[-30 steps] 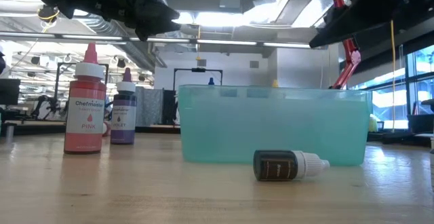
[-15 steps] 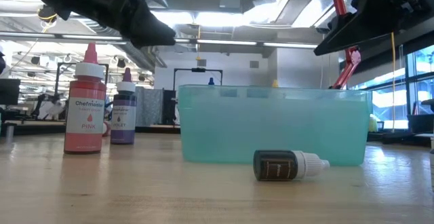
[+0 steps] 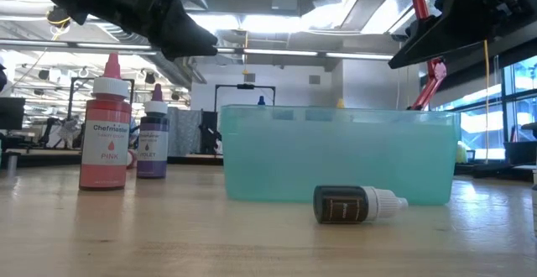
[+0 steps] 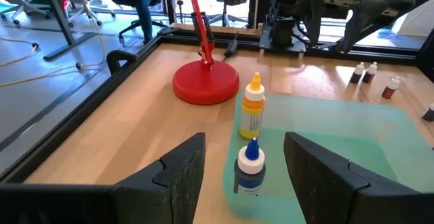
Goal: Pick & Place food coloring
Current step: Put the large violet food coloring bottle into the green bin
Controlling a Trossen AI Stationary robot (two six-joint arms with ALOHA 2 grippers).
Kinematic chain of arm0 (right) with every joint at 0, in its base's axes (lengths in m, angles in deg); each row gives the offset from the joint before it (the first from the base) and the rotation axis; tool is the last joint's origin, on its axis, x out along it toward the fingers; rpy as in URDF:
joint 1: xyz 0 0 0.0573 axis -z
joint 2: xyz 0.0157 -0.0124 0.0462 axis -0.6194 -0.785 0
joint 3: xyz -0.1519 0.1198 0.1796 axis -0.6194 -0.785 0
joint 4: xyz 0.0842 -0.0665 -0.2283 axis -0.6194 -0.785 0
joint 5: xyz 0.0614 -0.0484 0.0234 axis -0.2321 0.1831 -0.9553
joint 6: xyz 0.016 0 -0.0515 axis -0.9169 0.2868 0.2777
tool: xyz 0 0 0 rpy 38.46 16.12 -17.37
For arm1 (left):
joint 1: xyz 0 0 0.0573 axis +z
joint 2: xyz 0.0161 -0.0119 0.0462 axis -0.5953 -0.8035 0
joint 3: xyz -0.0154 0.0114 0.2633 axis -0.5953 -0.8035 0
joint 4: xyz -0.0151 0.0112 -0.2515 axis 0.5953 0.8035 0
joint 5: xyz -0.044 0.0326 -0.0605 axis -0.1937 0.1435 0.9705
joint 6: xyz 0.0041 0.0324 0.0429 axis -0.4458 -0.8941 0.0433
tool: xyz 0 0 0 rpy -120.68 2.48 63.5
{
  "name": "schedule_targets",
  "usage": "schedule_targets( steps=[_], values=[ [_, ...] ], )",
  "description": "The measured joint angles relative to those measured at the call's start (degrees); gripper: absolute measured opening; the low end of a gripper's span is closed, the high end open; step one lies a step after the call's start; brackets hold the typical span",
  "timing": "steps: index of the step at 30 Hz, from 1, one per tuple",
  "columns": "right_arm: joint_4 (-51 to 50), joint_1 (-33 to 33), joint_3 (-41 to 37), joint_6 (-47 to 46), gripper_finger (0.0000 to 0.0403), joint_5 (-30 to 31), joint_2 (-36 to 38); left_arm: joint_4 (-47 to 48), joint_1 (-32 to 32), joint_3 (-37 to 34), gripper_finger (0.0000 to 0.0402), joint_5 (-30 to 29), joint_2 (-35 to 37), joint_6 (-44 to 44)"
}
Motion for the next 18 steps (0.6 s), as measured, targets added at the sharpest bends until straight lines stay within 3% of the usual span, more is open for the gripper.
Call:
schedule_targets(
  steps=[7, 18],
  values=[
    [-0.02, 0.0, 0.0, 0.01, 0.0218, -0.02, 0.0, 0.01, 0.0, 0.0, 0.02, 0.09, 0.0, 0.01],
    [-0.15, 0.0, 0.0, 0.0, 0.0218, -0.02, -0.02, -0.01, 0.0, 0.0, 0.0257, 0.28, 0.0, -0.06]
  ],
)
